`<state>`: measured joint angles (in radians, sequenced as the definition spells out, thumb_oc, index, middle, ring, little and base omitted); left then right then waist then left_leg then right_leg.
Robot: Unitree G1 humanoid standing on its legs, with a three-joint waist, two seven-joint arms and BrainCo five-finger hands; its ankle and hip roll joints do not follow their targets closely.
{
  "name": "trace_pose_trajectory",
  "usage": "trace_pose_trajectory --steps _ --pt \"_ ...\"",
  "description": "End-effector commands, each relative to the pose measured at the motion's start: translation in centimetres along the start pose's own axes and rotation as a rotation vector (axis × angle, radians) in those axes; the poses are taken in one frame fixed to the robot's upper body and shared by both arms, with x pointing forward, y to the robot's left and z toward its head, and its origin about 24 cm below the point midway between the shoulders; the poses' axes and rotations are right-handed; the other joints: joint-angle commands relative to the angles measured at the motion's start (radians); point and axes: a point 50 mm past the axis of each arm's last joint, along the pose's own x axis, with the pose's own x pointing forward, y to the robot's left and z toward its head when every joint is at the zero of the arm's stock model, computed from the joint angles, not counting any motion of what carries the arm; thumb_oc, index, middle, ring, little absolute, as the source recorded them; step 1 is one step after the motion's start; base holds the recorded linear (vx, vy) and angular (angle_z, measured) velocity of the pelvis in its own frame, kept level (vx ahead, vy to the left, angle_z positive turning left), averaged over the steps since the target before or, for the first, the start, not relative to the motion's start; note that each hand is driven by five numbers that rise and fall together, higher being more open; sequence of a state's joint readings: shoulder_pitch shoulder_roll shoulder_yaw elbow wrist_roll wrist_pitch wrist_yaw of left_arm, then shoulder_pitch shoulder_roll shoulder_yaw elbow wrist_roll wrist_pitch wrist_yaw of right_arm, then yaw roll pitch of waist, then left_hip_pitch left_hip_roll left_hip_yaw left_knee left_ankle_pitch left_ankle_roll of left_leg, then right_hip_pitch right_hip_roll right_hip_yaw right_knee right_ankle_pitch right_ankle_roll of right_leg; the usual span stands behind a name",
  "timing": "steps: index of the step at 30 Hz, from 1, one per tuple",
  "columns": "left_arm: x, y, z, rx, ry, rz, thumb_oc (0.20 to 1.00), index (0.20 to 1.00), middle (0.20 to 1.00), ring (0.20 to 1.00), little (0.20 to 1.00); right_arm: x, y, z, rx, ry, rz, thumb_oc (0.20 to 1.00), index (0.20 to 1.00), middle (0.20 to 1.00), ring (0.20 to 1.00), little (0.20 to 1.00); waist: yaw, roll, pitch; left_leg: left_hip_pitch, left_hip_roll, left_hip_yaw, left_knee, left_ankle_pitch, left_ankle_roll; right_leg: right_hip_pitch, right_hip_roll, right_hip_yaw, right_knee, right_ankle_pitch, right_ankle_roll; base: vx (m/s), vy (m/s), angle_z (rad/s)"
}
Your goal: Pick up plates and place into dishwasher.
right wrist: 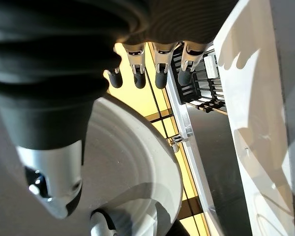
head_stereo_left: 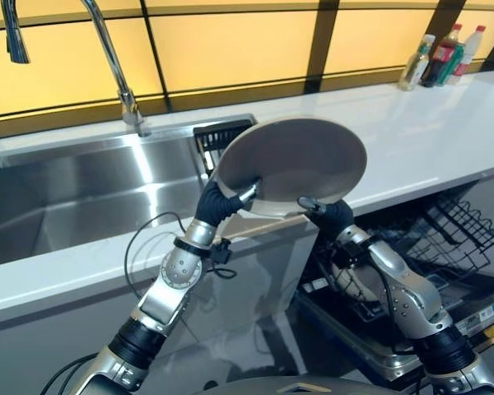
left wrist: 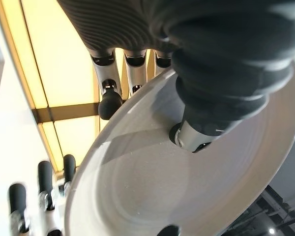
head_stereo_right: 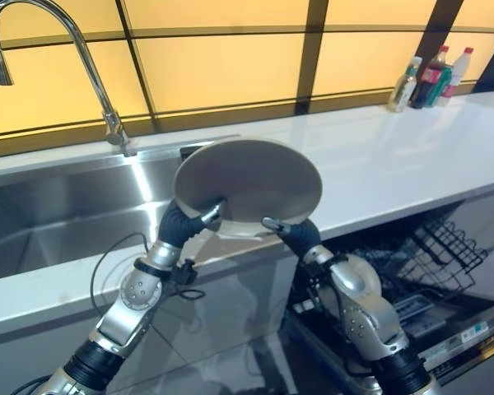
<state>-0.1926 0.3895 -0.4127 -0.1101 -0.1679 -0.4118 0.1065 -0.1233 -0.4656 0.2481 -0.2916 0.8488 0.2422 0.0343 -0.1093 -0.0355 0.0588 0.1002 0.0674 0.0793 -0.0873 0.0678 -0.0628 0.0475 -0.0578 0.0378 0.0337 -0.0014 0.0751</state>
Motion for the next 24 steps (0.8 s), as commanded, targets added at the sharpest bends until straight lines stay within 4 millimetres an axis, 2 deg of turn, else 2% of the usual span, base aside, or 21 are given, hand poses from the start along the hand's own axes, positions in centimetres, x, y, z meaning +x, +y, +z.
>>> trace_pose_trajectory --steps 1,7,8,9,24 --pt "0.8 -0.9 0.9 0.030 -0.085 -0.070 0.200 0.200 0.200 0.200 0.200 1.4 1.3 3.5 -0.001 -0.180 0.057 1.000 1.000 1.000 1.000 1.000 0.007 -0.029 -0.019 -0.043 -0.038 -0.029 0.113 -0.176 0.082 -0.076 -0.033 0.034 0.090 -0.023 0.095 0.00 0.000 0.00" --pt "0.6 -1.2 0.4 0.031 -0.062 -0.069 0.200 0.200 0.200 0.200 0.200 1.4 1.3 4.4 0.015 -0.243 0.042 1.000 1.000 1.000 1.000 1.000 0.004 -0.029 -0.016 -0.043 -0.039 -0.027 0.116 -0.181 0.086 -0.081 -0.030 0.043 0.096 -0.023 0.096 0.00 0.000 0.00" --pt "0.6 -1.2 0.4 0.030 -0.060 -0.069 0.200 0.200 0.200 0.200 0.200 1.3 1.3 4.5 0.010 -0.255 0.036 0.642 0.642 0.642 0.642 0.642 0.004 -0.028 -0.017 -0.043 -0.039 -0.028 0.116 -0.181 0.086 -0.081 -0.029 0.044 0.096 -0.024 0.096 0.00 0.000 0.00" --pt "0.6 -1.2 0.3 0.029 -0.057 -0.069 0.200 0.200 0.200 0.200 0.200 1.3 1.3 4.6 0.006 -0.267 0.031 0.213 0.213 0.213 0.213 0.213 0.004 -0.027 -0.016 -0.044 -0.039 -0.028 0.117 -0.181 0.086 -0.081 -0.029 0.045 0.096 -0.024 0.095 0.00 0.000 0.00" --pt "-0.1 -1.4 -0.5 -0.022 0.002 -0.069 0.200 0.200 0.200 0.200 0.200 0.7 1.7 5.6 -0.003 -0.371 0.081 0.200 0.200 0.200 0.200 0.200 0.003 -0.018 -0.016 -0.037 -0.039 -0.031 0.116 -0.184 0.085 -0.077 -0.027 0.041 0.099 -0.036 0.087 0.00 0.000 0.00"
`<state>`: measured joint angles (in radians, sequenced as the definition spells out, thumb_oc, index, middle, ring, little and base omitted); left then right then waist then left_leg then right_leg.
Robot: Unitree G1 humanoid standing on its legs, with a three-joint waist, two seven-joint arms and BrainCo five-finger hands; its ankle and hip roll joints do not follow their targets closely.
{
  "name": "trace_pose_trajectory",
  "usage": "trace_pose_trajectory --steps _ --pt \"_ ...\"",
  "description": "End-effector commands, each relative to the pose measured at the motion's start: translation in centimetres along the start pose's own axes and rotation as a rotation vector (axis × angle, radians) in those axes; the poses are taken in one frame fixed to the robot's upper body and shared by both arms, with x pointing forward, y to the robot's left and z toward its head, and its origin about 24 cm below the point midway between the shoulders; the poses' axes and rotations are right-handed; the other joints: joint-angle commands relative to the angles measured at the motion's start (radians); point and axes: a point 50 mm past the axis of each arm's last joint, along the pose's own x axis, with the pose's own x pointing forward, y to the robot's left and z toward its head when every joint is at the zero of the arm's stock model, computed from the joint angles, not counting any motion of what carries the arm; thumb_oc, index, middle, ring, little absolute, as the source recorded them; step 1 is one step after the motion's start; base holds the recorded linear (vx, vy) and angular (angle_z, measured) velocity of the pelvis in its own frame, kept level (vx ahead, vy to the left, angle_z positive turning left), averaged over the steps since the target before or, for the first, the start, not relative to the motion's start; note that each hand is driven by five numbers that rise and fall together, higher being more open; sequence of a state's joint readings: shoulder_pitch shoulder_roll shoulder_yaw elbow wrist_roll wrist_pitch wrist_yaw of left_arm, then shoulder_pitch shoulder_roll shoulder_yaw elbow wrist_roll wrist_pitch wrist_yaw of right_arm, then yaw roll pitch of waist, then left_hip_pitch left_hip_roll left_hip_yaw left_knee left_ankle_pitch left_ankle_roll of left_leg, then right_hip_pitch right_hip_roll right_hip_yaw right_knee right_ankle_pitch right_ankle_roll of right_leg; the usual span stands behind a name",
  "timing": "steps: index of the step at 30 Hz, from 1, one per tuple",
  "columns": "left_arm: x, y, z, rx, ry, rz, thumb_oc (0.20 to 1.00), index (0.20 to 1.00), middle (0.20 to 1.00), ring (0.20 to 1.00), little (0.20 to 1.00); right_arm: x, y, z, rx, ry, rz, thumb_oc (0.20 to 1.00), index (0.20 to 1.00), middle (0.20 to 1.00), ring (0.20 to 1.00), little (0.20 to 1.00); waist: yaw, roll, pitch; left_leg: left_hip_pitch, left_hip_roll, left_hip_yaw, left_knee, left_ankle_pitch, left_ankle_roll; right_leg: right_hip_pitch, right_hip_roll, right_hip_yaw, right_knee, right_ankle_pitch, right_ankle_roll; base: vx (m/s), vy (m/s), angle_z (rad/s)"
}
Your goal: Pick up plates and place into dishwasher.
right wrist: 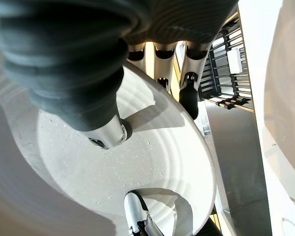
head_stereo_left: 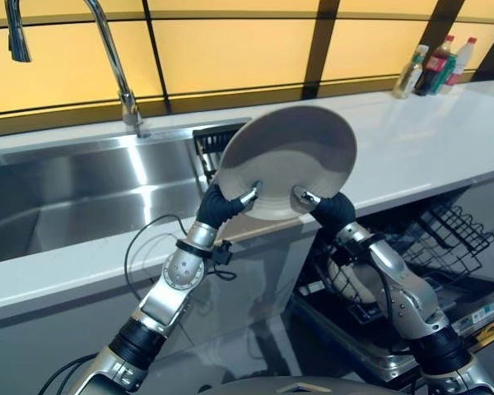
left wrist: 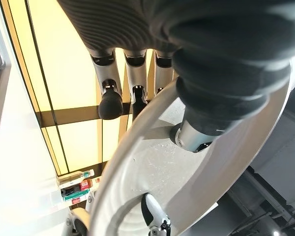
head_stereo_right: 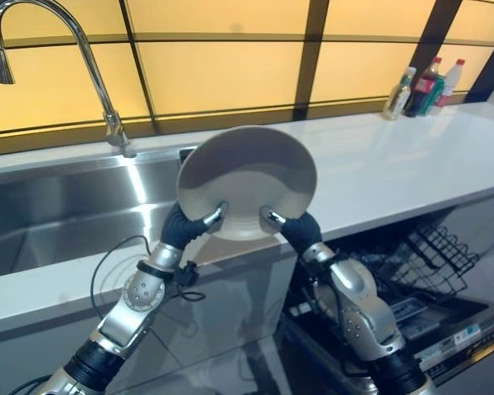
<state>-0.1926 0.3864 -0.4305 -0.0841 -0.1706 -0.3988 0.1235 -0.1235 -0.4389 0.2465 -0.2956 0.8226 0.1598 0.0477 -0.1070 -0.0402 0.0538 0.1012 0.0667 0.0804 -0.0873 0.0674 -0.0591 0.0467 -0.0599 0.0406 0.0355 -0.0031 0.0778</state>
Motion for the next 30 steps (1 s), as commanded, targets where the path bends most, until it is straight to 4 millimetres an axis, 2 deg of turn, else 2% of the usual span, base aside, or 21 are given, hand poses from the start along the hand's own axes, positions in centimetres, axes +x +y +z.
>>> trace_pose_trajectory --steps 1,11,12,13,22,30 --pt "0.0 -1.2 0.1 -0.022 -0.030 -0.073 0.200 0.200 0.200 0.200 0.200 0.9 1.2 4.8 0.011 -0.279 0.063 0.200 0.200 0.200 0.200 0.200 0.000 -0.012 -0.012 -0.037 -0.038 -0.031 0.117 -0.184 0.081 -0.076 -0.025 0.039 0.097 -0.035 0.084 0.00 0.000 0.00" --pt "-1.3 -1.0 -2.5 -0.121 0.153 -0.035 0.209 0.209 0.209 0.209 0.209 -0.9 -1.0 5.0 0.032 -0.364 -0.063 0.200 0.200 0.200 0.200 0.200 -0.020 -0.005 -0.015 -0.032 -0.035 -0.015 0.116 -0.185 0.082 -0.078 -0.025 0.046 0.093 -0.032 0.082 0.00 0.006 0.00" --pt "-1.5 -1.0 -2.7 -0.131 0.161 -0.032 0.482 0.482 0.482 0.482 0.482 -1.2 -1.2 5.0 0.029 -0.373 -0.074 0.200 0.200 0.200 0.200 0.200 -0.023 -0.004 -0.015 -0.031 -0.036 -0.013 0.116 -0.185 0.082 -0.078 -0.025 0.047 0.092 -0.031 0.082 -0.04 0.027 -0.01" --pt "-1.7 -0.9 -2.8 -0.153 0.172 -0.027 1.000 1.000 1.000 1.000 1.000 -1.7 -1.6 5.1 0.026 -0.387 -0.088 0.200 0.200 0.200 0.200 0.200 -0.027 -0.002 -0.016 -0.031 -0.036 -0.009 0.114 -0.186 0.082 -0.080 -0.026 0.050 0.090 -0.029 0.083 -0.03 0.021 -0.03" --pt "-2.6 -0.6 -3.6 -0.224 0.233 0.019 1.000 1.000 1.000 1.000 1.000 -3.8 -3.3 5.1 -0.017 -0.442 -0.174 0.200 0.200 0.200 0.200 0.200 -0.064 0.007 -0.012 -0.029 -0.042 0.018 0.117 -0.191 0.089 -0.099 -0.025 0.077 0.096 -0.009 0.089 -0.04 0.025 -0.09" --pt "-3.6 0.3 -4.3 -0.250 0.278 0.070 1.000 1.000 1.000 1.000 1.000 -6.3 -6.0 5.2 -0.030 -0.487 -0.358 0.200 0.200 0.200 0.200 0.200 -0.088 0.005 -0.008 -0.032 -0.047 0.036 0.117 -0.195 0.096 -0.115 -0.026 0.092 0.101 0.009 0.099 -0.05 0.012 -0.08"
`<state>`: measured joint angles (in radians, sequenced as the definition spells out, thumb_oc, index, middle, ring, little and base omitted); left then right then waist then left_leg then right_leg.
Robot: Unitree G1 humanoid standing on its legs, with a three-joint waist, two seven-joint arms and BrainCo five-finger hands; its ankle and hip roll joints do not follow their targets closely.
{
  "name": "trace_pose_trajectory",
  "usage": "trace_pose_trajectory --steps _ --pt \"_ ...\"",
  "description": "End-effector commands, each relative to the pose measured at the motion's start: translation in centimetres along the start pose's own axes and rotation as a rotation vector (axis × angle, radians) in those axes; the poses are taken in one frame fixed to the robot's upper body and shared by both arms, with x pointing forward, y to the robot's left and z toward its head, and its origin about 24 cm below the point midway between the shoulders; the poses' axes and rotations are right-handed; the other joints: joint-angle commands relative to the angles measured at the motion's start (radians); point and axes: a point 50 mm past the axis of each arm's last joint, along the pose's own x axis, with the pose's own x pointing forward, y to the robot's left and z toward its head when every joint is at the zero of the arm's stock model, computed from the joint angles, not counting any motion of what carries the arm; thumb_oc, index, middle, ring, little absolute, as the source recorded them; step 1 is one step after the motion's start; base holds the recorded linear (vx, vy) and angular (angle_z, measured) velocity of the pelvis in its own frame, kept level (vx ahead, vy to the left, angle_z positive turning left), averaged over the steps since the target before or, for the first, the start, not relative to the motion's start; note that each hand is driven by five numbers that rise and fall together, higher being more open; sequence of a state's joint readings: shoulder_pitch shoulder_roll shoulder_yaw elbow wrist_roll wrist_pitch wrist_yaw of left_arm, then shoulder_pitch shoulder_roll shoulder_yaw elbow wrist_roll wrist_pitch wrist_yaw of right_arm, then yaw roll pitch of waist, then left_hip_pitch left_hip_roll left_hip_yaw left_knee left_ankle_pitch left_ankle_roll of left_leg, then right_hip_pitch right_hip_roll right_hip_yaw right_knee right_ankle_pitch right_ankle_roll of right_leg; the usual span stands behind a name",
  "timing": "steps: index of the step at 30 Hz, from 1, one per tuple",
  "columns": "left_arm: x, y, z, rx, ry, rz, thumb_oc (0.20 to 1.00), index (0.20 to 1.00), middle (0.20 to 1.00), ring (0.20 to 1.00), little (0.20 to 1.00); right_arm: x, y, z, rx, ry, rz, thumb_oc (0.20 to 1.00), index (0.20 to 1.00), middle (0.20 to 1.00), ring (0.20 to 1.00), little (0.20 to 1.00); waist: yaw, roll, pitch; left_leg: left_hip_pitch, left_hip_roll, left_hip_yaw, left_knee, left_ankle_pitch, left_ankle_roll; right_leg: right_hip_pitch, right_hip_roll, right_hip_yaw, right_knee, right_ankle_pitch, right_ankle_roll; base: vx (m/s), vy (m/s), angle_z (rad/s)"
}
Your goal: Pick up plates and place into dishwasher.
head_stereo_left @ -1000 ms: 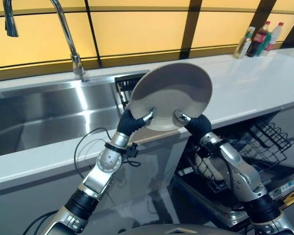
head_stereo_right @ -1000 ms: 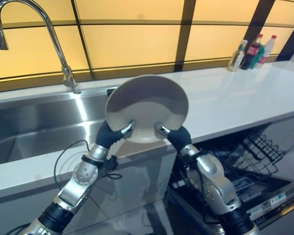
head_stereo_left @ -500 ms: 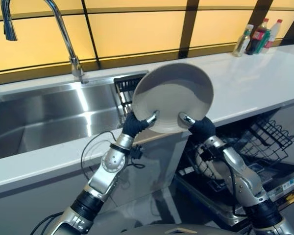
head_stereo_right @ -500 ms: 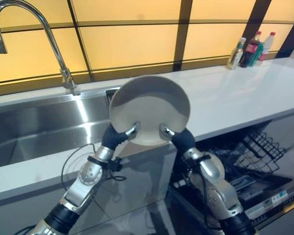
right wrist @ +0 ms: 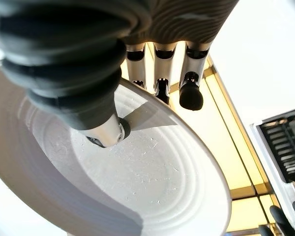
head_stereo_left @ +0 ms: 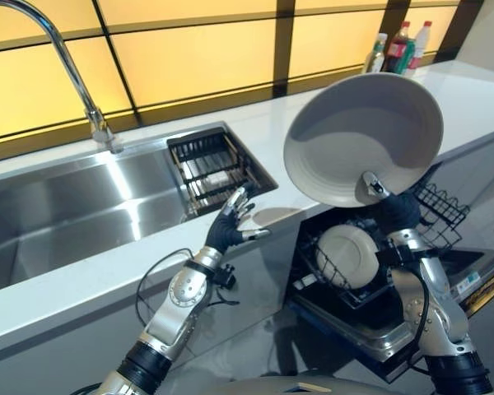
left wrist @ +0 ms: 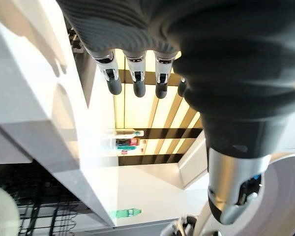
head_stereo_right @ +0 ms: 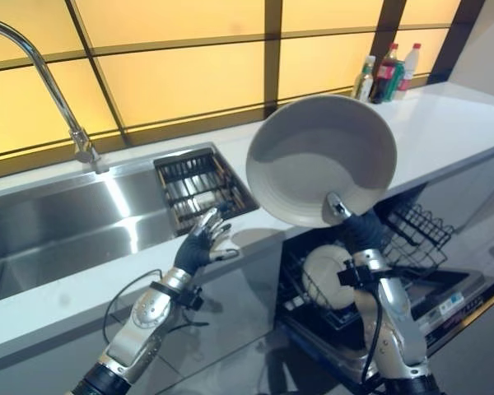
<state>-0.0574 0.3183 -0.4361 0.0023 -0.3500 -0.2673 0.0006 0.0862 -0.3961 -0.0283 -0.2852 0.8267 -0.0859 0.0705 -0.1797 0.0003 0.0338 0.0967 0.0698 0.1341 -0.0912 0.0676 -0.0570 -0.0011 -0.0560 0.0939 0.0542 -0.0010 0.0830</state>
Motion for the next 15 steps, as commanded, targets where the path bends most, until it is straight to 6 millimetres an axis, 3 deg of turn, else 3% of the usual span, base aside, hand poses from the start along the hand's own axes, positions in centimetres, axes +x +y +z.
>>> trace_pose_trajectory --steps 1,8,15 --pt "0.1 1.7 0.9 -0.012 -0.052 0.050 1.000 1.000 1.000 1.000 1.000 0.4 -0.9 3.0 -0.010 -0.212 -0.069 0.200 0.200 0.200 0.200 0.200 -0.017 -0.035 0.013 -0.028 -0.051 -0.016 0.122 -0.196 0.095 -0.069 -0.030 0.041 0.083 0.010 0.095 -0.06 0.009 -0.04" --pt "-0.3 1.2 0.8 -0.121 -0.055 -0.014 1.000 1.000 1.000 1.000 1.000 -1.4 -4.7 3.7 -0.236 -0.285 -0.412 0.200 0.200 0.200 0.200 0.200 -0.059 -0.033 0.020 -0.026 -0.061 0.030 0.156 -0.226 0.109 -0.098 -0.028 0.080 0.093 0.047 0.119 -0.07 0.023 -0.09" --pt "-1.5 -0.1 -1.4 -0.192 0.076 -0.143 1.000 1.000 1.000 1.000 1.000 -1.5 -6.6 3.2 -0.280 -0.230 -0.513 0.200 0.200 0.200 0.200 0.200 -0.085 -0.036 0.039 -0.046 -0.086 0.076 0.259 -0.294 0.132 -0.158 -0.056 0.117 0.106 0.119 0.135 -0.06 0.005 -0.24"
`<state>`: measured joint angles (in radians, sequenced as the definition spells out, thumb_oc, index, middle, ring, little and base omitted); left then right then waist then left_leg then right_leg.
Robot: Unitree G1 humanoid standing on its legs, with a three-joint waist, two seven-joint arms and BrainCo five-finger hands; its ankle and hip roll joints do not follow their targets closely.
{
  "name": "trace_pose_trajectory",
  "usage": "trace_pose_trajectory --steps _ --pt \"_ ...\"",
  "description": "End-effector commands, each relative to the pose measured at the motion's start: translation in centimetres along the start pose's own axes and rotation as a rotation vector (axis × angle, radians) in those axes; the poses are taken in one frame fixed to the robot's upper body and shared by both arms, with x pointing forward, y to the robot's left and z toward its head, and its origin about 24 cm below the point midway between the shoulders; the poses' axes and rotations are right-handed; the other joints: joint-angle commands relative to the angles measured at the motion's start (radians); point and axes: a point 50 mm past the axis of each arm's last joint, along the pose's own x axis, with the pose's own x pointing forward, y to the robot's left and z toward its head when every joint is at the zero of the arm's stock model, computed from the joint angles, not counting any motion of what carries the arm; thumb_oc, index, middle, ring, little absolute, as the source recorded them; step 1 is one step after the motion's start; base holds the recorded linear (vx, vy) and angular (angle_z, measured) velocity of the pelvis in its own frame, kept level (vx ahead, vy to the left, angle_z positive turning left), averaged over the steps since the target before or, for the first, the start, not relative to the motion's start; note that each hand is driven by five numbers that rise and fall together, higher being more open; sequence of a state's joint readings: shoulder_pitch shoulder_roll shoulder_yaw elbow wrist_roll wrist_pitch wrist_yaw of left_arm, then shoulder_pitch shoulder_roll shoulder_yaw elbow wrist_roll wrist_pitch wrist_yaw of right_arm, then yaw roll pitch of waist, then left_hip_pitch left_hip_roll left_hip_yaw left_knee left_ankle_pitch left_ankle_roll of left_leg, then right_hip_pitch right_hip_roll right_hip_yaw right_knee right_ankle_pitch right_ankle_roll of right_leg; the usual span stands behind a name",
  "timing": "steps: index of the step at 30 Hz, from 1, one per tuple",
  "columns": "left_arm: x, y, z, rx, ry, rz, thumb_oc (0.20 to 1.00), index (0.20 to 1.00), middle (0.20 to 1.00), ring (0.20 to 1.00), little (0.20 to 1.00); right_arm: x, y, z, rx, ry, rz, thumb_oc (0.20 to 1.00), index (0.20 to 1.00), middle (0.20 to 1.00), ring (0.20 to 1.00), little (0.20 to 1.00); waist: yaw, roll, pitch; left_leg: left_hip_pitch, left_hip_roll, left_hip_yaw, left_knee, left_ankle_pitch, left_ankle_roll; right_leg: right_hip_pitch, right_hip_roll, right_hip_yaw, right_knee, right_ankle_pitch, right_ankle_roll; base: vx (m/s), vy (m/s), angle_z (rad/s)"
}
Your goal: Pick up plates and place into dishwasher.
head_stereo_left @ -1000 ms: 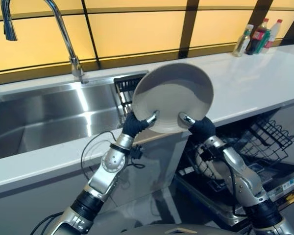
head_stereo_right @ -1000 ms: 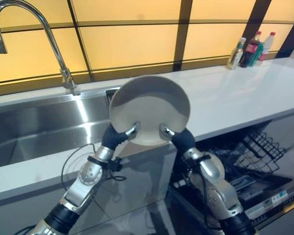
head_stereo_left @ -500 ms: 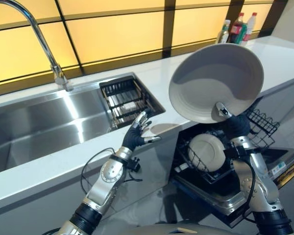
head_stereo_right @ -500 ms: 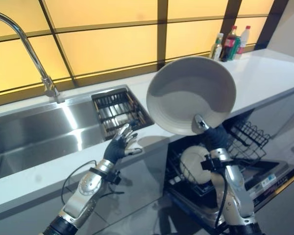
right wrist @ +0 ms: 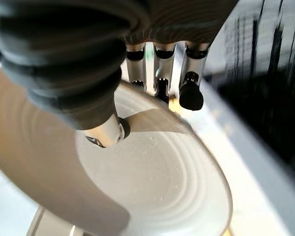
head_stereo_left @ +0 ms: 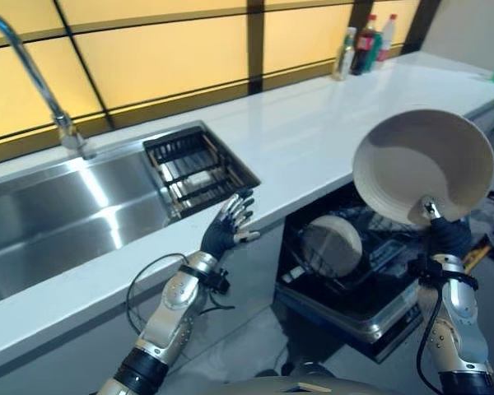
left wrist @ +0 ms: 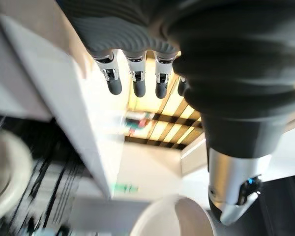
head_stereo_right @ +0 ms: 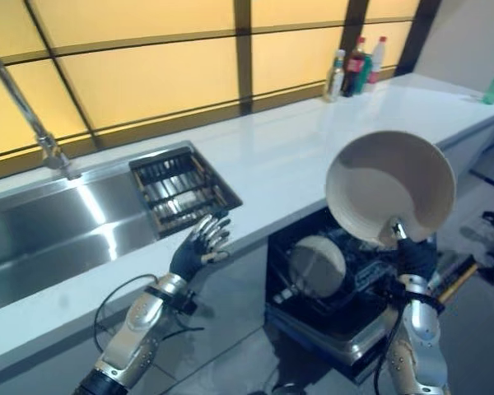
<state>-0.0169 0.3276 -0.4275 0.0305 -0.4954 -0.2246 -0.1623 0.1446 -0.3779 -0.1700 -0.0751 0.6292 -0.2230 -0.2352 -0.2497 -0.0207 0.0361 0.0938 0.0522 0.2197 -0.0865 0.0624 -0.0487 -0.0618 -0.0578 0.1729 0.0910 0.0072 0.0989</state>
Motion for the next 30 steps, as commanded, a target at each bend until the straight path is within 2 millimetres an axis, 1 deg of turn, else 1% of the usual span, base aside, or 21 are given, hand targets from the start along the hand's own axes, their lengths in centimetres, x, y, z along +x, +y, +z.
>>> trace_pose_trajectory --steps 1,4,5,7,8,10,11,13,14,15,16,18,21,23,26,30 --pt "-0.3 -0.3 -0.2 -0.084 0.000 -0.063 1.000 1.000 1.000 1.000 1.000 1.8 0.8 2.9 0.014 -0.167 0.015 0.200 0.200 0.200 0.200 0.200 -0.019 -0.016 0.041 -0.045 -0.074 -0.004 0.267 -0.299 0.128 -0.109 -0.063 0.042 0.073 0.130 0.120 -0.04 0.019 -0.19" --pt "-0.3 -0.3 -0.9 -0.153 0.012 -0.076 1.000 1.000 1.000 1.000 1.000 2.0 1.1 1.8 -0.024 -0.118 0.027 0.200 0.200 0.200 0.200 0.200 -0.023 -0.020 0.047 -0.047 -0.085 0.005 0.289 -0.314 0.134 -0.136 -0.076 0.052 0.080 0.176 0.122 0.00 0.030 -0.22" --pt "-0.4 -0.4 -1.1 -0.158 0.020 -0.086 1.000 1.000 1.000 1.000 1.000 2.1 1.0 1.5 -0.060 -0.100 0.026 0.200 0.200 0.200 0.200 0.200 -0.020 -0.023 0.050 -0.045 -0.087 0.009 0.291 -0.316 0.134 -0.145 -0.082 0.040 0.086 0.194 0.124 0.03 0.013 -0.08" --pt "-0.6 -0.4 -1.5 -0.162 0.046 -0.087 1.000 1.000 1.000 1.000 1.000 2.5 0.8 1.0 -0.146 -0.080 0.025 0.200 0.200 0.200 0.200 0.200 -0.007 -0.030 0.059 -0.041 -0.081 0.024 0.287 -0.308 0.131 -0.167 -0.095 -0.013 0.113 0.220 0.125 0.03 -0.011 -0.10" --pt "-0.9 -0.3 -1.8 -0.169 0.070 -0.077 1.000 1.000 1.000 1.000 1.000 2.9 0.6 0.9 -0.186 -0.070 0.027 0.200 0.200 0.200 0.200 0.200 0.005 -0.031 0.068 -0.037 -0.076 0.030 0.288 -0.310 0.133 -0.172 -0.102 -0.044 0.138 0.223 0.125 0.01 -0.036 -0.41" --pt "-1.2 0.1 -2.2 -0.174 0.111 -0.067 1.000 1.000 1.000 1.000 1.000 3.3 0.5 0.8 -0.194 -0.048 0.030 0.200 0.200 0.200 0.200 0.200 0.025 -0.041 0.072 -0.053 -0.071 0.036 0.292 -0.299 0.136 -0.185 -0.118 -0.069 0.172 0.231 0.118 -0.04 -0.092 -0.63" --pt "-1.5 0.3 -2.6 -0.174 0.142 -0.064 1.000 1.000 1.000 1.000 1.000 3.4 0.3 0.6 -0.195 -0.037 0.023 0.200 0.200 0.200 0.200 0.200 0.037 -0.043 0.078 -0.068 -0.061 0.036 0.304 -0.296 0.138 -0.188 -0.124 -0.076 0.207 0.225 0.111 -0.05 -0.146 -0.51" --pt "-2.0 0.6 -3.1 -0.158 0.182 -0.069 1.000 1.000 1.000 1.000 1.000 3.5 0.0 0.5 -0.195 -0.029 0.015 0.200 0.200 0.200 0.200 0.200 0.057 -0.048 0.084 -0.091 -0.048 0.038 0.330 -0.295 0.142 -0.177 -0.133 -0.103 0.230 0.195 0.103 -0.01 -0.166 -0.31" --pt "-2.6 0.8 -3.6 -0.145 0.209 -0.076 1.000 1.000 1.000 1.000 1.000 3.6 -0.2 0.5 -0.187 -0.027 0.006 0.200 0.200 0.200 0.200 0.200 0.080 -0.055 0.085 -0.109 -0.041 0.044 0.350 -0.292 0.140 -0.144 -0.142 -0.144 0.199 0.148 0.093 0.05 -0.218 -0.10" --pt "-3.0 0.9 -3.9 -0.143 0.228 -0.077 1.000 1.000 1.000 1.000 1.000 3.7 -0.3 0.5 -0.181 -0.025 -0.002 0.200 0.200 0.200 0.200 0.200 0.094 -0.060 0.087 -0.117 -0.035 0.044 0.364 -0.293 0.136 -0.110 -0.145 -0.180 0.160 0.118 0.087 0.09 -0.273 0.01" --pt "-3.6 1.0 -4.3 -0.144 0.247 -0.077 1.000 1.000 1.000 1.000 1.000 3.8 -0.2 0.4 -0.173 -0.021 -0.011 0.200 0.200 0.200 0.200 0.200 0.111 -0.066 0.087 -0.119 -0.029 0.044 0.372 -0.294 0.129 -0.083 -0.147 -0.210 0.118 0.101 0.085 0.11 -0.273 -0.05" --pt "-4.5 1.3 -4.7 -0.143 0.269 -0.067 1.000 1.000 1.000 1.000 1.000 3.8 0.2 0.2 -0.152 -0.014 -0.014 0.200 0.200 0.200 0.200 0.200 0.125 -0.075 0.093 -0.117 -0.013 0.035 0.375 -0.293 0.120 -0.063 -0.132 -0.215 0.082 0.087 0.085 0.11 -0.261 -0.25" --pt "-5.9 2.1 -5.5 -0.165 0.310 -0.053 1.000 1.000 1.000 1.000 1.000 3.4 0.8 -0.5 -0.170 -0.006 -0.005 0.200 0.200 0.200 0.200 0.200 0.135 -0.093 0.105 -0.118 0.014 0.025 0.369 -0.285 0.113 -0.062 -0.090 -0.201 0.066 0.063 0.087 0.12 -0.260 -0.09" --pt "-6.2 2.7 -5.6 -0.151 0.328 -0.056 1.000 1.000 1.000 1.000 1.000 3.2 0.8 -0.7 -0.188 -0.006 -0.002 0.200 0.200 0.200 0.200 0.200 0.137 -0.103 0.115 -0.136 0.023 0.020 0.374 -0.280 0.113 -0.075 -0.076 -0.193 0.072 0.060 0.086 0.02 -0.212 -0.05" --pt "-6.7 3.5 -5.7 -0.065 0.360 -0.074 1.000 1.000 1.000 1.000 1.000 3.5 1.0 -0.7 -0.218 -0.026 -0.013 0.200 0.200 0.200 0.200 0.200 0.145 -0.113 0.140 -0.188 0.041 0.007 0.392 -0.265 0.107 -0.106 -0.059 -0.194 0.088 0.062 0.081 -0.10 -0.187 0.05" --pt "-7.5 5.3 -6.5 -0.021 0.435 -0.001 1.000 1.000 1.000 1.000 1.000 4.3 1.1 -0.5 -0.221 -0.033 -0.027 0.200 0.200 0.200 0.200 0.200 0.157 -0.121 0.180 -0.232 0.063 0.001 0.413 -0.246 0.097 -0.126 -0.047 -0.206 0.095 0.067 0.076 -0.06 -0.138 0.03"
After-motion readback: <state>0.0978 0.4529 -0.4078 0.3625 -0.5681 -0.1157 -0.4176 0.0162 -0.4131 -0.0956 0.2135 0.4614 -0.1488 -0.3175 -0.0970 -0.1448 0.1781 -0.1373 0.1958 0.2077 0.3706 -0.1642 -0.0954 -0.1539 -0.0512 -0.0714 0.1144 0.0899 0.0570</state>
